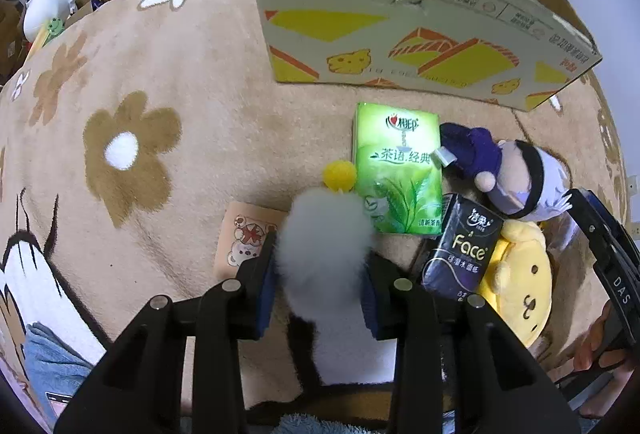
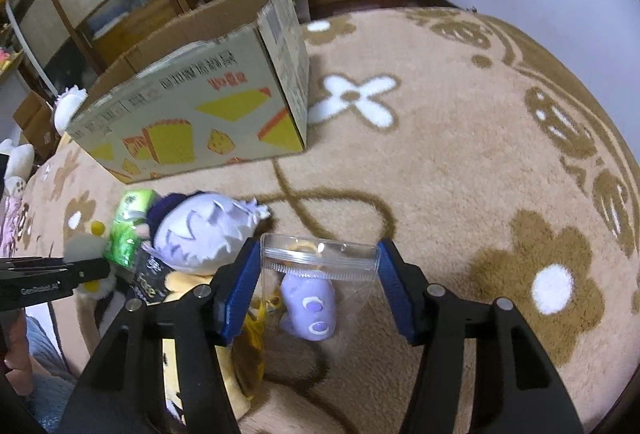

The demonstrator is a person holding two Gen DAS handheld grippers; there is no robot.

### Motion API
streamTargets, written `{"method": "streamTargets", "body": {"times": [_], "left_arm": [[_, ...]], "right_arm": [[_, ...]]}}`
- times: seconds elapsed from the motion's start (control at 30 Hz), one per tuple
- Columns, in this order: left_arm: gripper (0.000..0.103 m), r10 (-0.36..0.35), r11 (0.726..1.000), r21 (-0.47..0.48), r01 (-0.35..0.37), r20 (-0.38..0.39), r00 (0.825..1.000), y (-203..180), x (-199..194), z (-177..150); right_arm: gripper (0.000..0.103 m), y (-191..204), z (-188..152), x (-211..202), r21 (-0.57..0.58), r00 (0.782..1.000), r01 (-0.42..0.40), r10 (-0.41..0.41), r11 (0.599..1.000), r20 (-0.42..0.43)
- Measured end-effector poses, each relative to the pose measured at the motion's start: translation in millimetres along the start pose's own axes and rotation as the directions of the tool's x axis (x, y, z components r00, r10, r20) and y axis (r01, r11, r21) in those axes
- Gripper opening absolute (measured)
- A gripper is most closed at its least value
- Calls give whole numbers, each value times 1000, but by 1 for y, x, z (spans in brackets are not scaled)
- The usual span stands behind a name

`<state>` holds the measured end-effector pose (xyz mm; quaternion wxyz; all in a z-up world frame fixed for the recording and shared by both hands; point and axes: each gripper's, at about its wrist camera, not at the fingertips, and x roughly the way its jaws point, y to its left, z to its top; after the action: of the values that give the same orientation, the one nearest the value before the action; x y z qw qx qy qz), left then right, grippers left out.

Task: Organize soft objects
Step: 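Lift the fluffy plush and bagged toy and carry both over the box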

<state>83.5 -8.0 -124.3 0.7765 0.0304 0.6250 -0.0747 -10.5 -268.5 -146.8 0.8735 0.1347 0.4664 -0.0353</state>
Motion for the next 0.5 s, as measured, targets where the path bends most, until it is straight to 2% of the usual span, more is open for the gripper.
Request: {"method": "streamTargets", "body": {"times": [0.27, 0.37, 0.5], "left_arm": [[34, -1, 1000, 3, 1, 112, 994, -6, -27, -7], [34, 5, 1000, 5, -5, 167, 986, -9, -39, -7], [34, 14, 1000, 14, -18, 260, 966, -15, -58, -12]], "right_arm": [[62, 4, 3, -17, -13, 996, -25, 26, 1000, 88], [62, 7, 4, -25, -29, 991, -31, 34, 999, 130], [62, 13, 5, -37, -61, 979, -28, 40, 998, 198]]}}
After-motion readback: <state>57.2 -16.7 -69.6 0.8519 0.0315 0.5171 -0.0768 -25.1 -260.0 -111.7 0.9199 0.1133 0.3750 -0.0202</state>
